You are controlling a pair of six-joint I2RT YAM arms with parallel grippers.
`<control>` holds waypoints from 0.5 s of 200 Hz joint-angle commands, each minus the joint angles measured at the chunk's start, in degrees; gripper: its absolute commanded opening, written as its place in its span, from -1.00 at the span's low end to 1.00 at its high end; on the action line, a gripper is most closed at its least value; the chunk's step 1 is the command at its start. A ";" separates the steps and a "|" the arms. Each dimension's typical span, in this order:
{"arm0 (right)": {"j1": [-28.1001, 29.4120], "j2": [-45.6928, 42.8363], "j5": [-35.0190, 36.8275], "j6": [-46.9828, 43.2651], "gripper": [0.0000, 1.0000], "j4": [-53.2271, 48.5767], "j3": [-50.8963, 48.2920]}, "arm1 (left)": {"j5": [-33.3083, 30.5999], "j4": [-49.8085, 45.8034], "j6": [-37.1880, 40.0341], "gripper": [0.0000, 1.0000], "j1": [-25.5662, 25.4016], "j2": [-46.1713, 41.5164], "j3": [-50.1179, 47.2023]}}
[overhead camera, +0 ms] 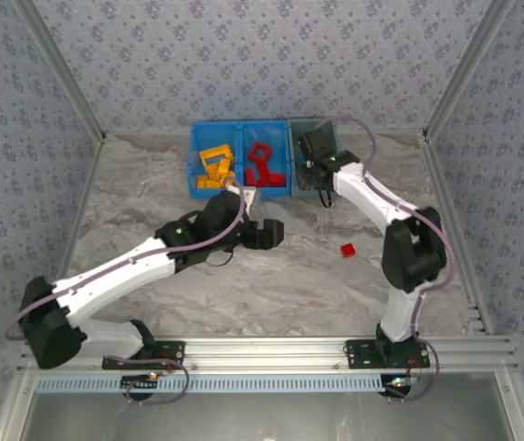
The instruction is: Sort the legos into containers by color
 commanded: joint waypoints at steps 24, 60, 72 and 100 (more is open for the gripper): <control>-4.02 13.23 1.20 -0.22 -0.27 -8.33 17.38 | -4.24 5.24 4.93 0.80 -2.71 9.12 11.81; -5.89 21.16 -0.68 0.05 -0.25 -10.90 26.83 | -5.33 4.47 5.28 0.78 -4.03 14.45 16.65; -6.23 23.26 -1.21 0.05 -0.25 -11.51 29.23 | -5.66 4.46 5.37 0.78 -4.45 15.64 17.68; -6.92 27.39 -2.51 -0.18 -0.24 -13.29 33.93 | -6.13 4.04 5.76 0.77 -5.28 17.97 19.79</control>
